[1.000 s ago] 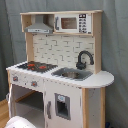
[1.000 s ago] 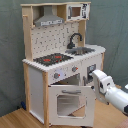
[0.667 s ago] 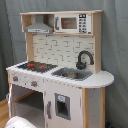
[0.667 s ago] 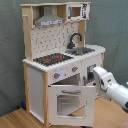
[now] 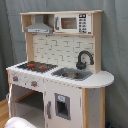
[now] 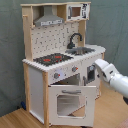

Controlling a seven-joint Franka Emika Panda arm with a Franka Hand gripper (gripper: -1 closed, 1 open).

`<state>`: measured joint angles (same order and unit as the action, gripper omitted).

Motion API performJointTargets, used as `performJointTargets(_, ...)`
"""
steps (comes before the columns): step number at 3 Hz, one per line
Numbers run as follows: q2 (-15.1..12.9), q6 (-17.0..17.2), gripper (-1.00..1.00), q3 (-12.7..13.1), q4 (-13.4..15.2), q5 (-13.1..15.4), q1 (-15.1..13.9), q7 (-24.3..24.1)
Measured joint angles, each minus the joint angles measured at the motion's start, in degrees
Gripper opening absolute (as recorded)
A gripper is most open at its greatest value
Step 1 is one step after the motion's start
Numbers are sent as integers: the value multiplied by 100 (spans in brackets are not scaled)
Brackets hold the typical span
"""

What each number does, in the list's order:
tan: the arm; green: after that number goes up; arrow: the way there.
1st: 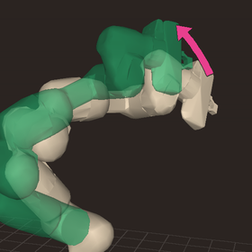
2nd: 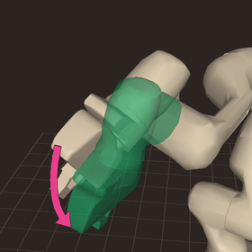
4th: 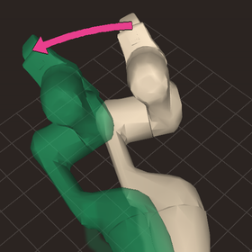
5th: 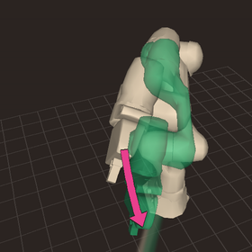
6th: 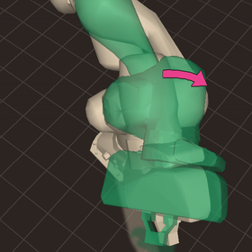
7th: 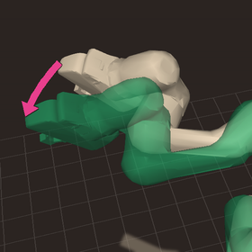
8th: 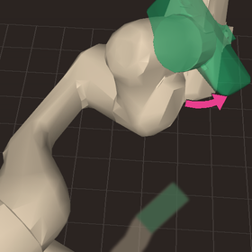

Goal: Play with the kitchen

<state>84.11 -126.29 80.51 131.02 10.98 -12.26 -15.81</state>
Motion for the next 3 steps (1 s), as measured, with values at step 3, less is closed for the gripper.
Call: performJointTargets(3,-91,3,100,-517,689,-33,327,1868)
